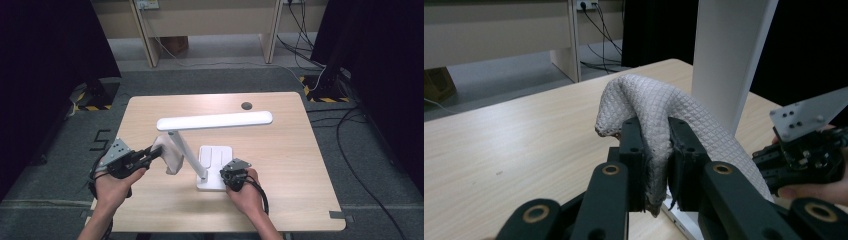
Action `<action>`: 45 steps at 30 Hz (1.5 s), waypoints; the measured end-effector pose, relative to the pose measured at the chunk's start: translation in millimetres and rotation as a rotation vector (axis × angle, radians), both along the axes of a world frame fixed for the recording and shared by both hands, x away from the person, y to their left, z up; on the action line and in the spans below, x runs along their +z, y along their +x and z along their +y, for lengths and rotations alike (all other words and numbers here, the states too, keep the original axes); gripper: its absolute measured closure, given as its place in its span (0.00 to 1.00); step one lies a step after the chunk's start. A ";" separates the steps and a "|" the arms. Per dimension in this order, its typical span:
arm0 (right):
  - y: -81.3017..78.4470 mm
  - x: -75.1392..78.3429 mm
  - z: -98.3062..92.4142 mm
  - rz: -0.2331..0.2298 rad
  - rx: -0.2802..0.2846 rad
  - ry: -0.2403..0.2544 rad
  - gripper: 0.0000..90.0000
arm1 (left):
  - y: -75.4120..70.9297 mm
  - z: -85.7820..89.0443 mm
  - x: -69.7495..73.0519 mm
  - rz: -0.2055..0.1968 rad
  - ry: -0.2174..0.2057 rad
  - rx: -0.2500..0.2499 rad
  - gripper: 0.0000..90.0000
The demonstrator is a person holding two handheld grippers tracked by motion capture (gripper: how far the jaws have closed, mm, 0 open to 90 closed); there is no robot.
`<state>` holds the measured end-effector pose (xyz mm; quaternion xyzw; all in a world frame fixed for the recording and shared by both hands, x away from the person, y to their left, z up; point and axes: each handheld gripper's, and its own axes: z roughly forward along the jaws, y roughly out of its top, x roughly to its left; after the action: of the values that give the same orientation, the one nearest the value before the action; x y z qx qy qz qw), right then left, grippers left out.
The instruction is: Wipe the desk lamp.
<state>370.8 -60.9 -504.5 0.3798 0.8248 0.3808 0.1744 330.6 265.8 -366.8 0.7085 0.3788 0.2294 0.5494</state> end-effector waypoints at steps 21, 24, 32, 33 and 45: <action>-0.1 -0.1 -0.2 -0.001 0.002 0.001 1.00 | -1.4 3.5 39.9 -0.111 -0.079 0.024 0.88; 0.0 0.0 -0.2 0.000 0.003 0.000 1.00 | -3.3 4.2 46.8 -0.133 -0.087 0.024 0.88; -0.2 -0.3 -0.4 -0.001 0.001 0.003 1.00 | -6.6 4.8 56.1 -0.155 -0.094 0.024 0.88; -0.1 -0.4 -0.5 -0.002 0.002 0.003 1.00 | -7.2 5.4 56.8 -0.156 -0.093 0.024 0.88; -0.1 -0.3 -0.4 -0.001 0.003 0.004 1.00 | -15.9 8.1 72.4 -0.239 -0.120 0.021 0.88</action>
<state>370.6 -61.3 -504.8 0.3789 0.8245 0.3828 0.1735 314.7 273.9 -294.4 0.6382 0.3310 0.2949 0.6295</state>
